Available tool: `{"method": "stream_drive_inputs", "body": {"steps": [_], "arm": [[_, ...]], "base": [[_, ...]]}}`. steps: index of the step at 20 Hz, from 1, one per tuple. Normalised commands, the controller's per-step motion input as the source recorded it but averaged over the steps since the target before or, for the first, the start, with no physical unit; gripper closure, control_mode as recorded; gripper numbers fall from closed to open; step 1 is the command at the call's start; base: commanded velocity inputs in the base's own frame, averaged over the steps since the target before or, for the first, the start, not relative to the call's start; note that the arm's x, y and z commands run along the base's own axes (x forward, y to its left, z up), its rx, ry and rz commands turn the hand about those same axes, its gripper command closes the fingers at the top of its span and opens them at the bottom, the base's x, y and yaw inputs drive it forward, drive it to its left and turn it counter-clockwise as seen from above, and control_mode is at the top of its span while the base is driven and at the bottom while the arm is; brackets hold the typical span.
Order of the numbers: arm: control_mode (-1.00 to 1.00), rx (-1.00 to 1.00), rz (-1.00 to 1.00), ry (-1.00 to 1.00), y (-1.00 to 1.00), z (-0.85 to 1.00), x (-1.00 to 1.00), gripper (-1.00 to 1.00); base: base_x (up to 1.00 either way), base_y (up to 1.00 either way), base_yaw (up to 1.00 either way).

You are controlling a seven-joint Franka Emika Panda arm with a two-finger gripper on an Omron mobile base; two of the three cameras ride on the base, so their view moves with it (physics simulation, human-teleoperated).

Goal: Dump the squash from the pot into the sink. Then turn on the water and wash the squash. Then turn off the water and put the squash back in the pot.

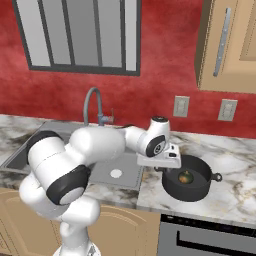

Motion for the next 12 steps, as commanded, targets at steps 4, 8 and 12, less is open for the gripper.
{"method": "stream_drive_inputs", "body": {"steps": [4,8,12], "arm": [[-1.00,0.00,0.00,0.00,-0.10,-0.20,0.21,-1.00],[-1.00,0.00,0.00,0.00,-0.09,-0.19,0.25,-1.00],[-1.00,0.00,0.01,0.00,-0.08,-0.18,0.24,-1.00]], "base": [[0.00,0.00,0.00],[0.00,0.00,0.00],[0.00,0.00,0.00]]}}
